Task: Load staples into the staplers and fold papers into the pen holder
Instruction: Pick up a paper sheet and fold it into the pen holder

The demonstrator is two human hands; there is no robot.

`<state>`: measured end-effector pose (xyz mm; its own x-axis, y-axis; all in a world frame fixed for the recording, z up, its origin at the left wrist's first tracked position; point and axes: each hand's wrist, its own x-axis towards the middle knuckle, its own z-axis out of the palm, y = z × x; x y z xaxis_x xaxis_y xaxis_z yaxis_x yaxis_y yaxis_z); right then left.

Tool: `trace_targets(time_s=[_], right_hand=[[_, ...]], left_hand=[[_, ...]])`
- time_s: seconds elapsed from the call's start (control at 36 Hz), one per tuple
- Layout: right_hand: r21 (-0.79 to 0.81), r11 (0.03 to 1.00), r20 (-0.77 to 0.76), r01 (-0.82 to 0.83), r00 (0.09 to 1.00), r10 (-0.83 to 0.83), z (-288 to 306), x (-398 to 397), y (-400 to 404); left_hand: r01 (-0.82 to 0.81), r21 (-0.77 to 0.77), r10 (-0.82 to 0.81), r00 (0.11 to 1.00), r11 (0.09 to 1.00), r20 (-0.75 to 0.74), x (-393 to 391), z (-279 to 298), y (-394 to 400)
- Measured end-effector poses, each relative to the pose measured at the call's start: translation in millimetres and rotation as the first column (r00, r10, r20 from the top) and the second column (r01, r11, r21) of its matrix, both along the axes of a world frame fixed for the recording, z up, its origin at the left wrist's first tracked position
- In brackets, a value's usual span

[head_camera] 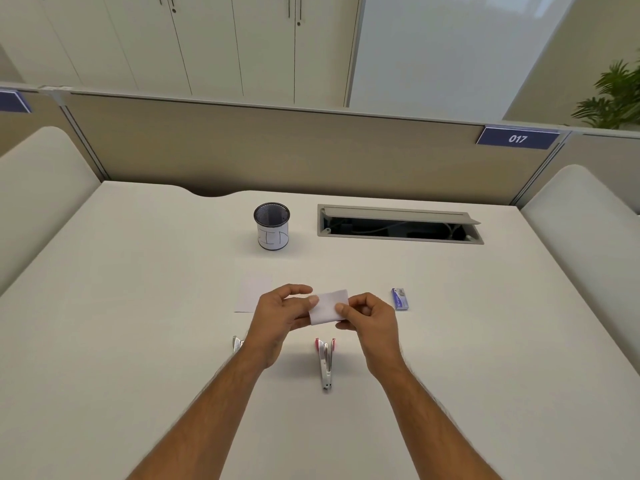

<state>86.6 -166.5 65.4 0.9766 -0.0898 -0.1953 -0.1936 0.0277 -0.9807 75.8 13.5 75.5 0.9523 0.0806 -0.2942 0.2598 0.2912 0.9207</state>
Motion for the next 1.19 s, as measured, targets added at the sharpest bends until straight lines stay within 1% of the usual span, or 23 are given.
trace_targets(time_s=[0.28, 0.5, 0.64, 0.72, 0.83, 0.94, 1.03, 1.08, 1.14, 1.19], right_hand=[[0.055, 0.998, 0.0, 0.033, 0.999, -0.033, -3.0, -3.1, 3.6], [0.134, 0.989, -0.025, 0.056, 0.998, -0.053, -5.3, -3.0, 5.5], [0.149, 0.987, -0.032, 0.064, 0.998, -0.06, -6.4, -2.8, 6.4], [0.167, 0.985, -0.051, 0.052, 0.998, -0.044, -5.5, -3.8, 6.5], [0.17, 0.985, -0.092, -0.007, 0.995, 0.023, -1.5, -6.8, 9.6], [0.145, 0.989, -0.099, 0.007, 0.995, 0.008, -2.2, -7.6, 11.7], [0.083, 0.996, -0.084, 0.023, 0.996, -0.016, -3.6, -6.0, 10.8], [0.07, 0.997, -0.067, 0.028, 0.997, -0.024, -3.0, -4.9, 9.7], [0.059, 0.998, -0.048, 0.02, 0.999, -0.017, -2.3, -3.9, 8.9], [0.053, 0.999, -0.041, 0.005, 0.999, -0.003, -2.0, -3.4, 9.1]], left_hand=[[-0.055, 0.086, 0.053, 0.998, 0.995, 0.021, -0.3, -8.3, -6.0], [-0.081, 0.112, 0.081, 0.997, 0.99, 0.009, 1.7, -10.7, -7.3], [-0.086, 0.126, 0.086, 0.996, 0.988, 0.006, 2.6, -11.9, -7.4], [-0.105, 0.155, 0.103, 0.994, 0.982, 0.023, 2.4, -11.2, -8.9], [-0.132, 0.187, 0.124, 0.991, 0.973, 0.051, 2.7, -11.9, -9.9], [-0.135, 0.186, 0.126, 0.99, 0.973, 0.06, 2.9, -15.2, -11.0], [-0.109, 0.118, 0.103, 0.993, 0.987, 0.055, 0.9, -13.9, -12.7], [-0.047, 0.09, 0.045, 0.999, 0.995, 0.025, -0.8, -14.1, -12.6], [0.018, 0.099, -0.018, 1.0, 0.995, -0.002, -3.6, -13.6, -14.0], [0.032, 0.121, -0.033, 0.999, 0.992, 0.001, -6.1, -12.7, -16.1]])
